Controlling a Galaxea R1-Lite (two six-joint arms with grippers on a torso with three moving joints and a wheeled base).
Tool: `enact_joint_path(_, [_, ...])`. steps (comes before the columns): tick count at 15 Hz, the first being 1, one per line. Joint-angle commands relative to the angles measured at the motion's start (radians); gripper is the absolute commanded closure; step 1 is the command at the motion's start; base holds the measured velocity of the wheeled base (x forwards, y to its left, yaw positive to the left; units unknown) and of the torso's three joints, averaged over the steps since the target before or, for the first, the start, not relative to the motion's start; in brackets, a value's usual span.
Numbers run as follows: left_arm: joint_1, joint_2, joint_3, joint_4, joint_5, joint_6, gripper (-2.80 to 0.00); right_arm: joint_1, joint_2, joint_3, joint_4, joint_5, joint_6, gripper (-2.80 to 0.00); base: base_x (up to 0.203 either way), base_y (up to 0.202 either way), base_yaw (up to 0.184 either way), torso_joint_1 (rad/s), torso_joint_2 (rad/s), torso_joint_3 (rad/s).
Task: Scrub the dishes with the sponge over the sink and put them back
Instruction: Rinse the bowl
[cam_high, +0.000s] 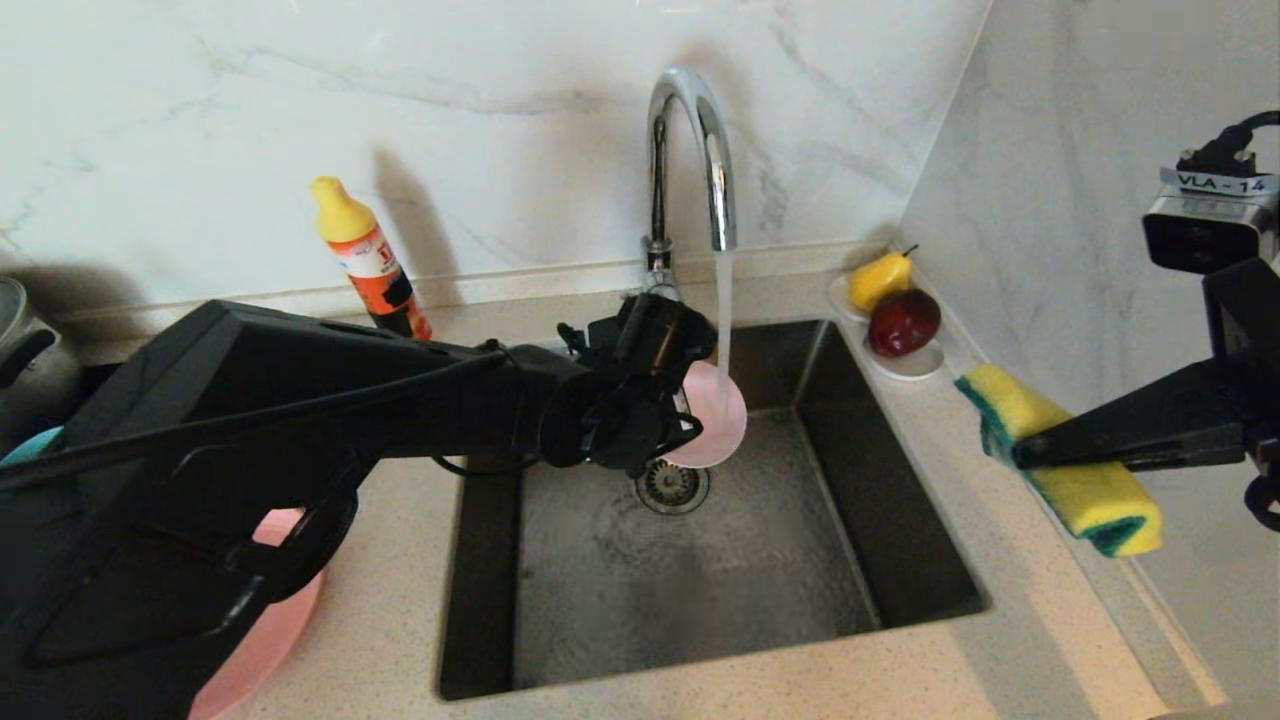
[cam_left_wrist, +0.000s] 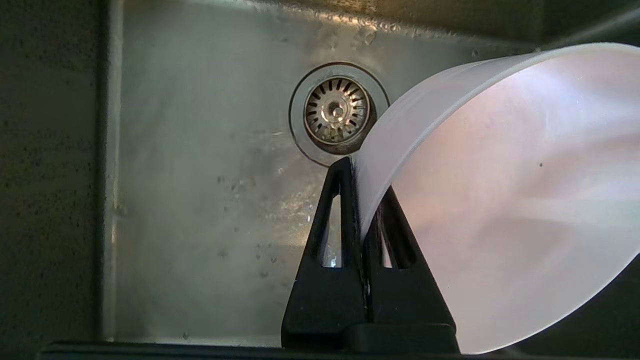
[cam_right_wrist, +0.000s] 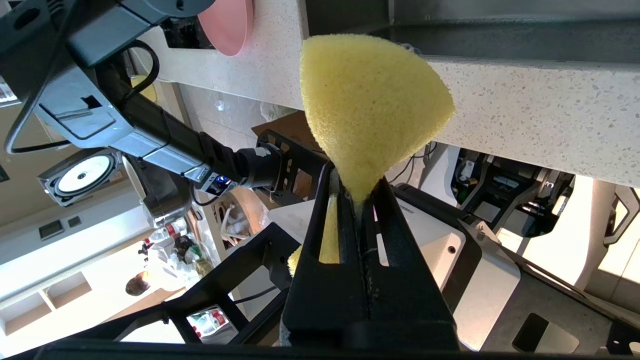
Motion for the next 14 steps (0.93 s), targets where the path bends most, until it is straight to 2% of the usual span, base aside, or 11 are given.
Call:
enact_joint_path(1, [-0.003,0.0,0.009,0.0,0.0,-0.01,0.0,-0.002,0.003,0.0,0.005,0.003,0.002,0.0,0.0,0.0,0.0,0.0,0.0,0.0])
enact_joint_path(4, [-0.005,-0.023,0.025,0.042,-0.032,-0.045,0.0,-0.004,0.003,0.004,0.005,0.003,0.004,0.0,0.0,0.0,0.0,0.0,0.0,0.0])
enact_joint_path(7, [-0.005,-0.03,0.034,0.067,-0.041,-0.051,0.0,-0.004,0.0,0.003,0.005,0.003,0.004,0.0,0.0,0.0,0.0,0.0,0.0,0.0])
enact_joint_path(9, [-0.005,-0.044,0.06,0.079,-0.101,-0.064,0.0,-0.004,0.002,0.006,0.005,0.003,0.004,0.0,0.0,0.0,0.0,0.0,0.0,0.0])
enact_joint_path(10, [-0.005,-0.045,0.066,0.082,-0.109,-0.073,0.0,-0.005,0.004,0.008,0.005,0.003,0.005,0.0,0.0,0.0,0.0,0.0,0.0,0.0])
enact_joint_path(14, [-0.004,-0.047,0.073,0.086,-0.103,-0.073,0.0,-0.005,0.009,0.014,0.005,0.003,0.005,0.0,0.0,0.0,0.0,0.0,0.0,0.0])
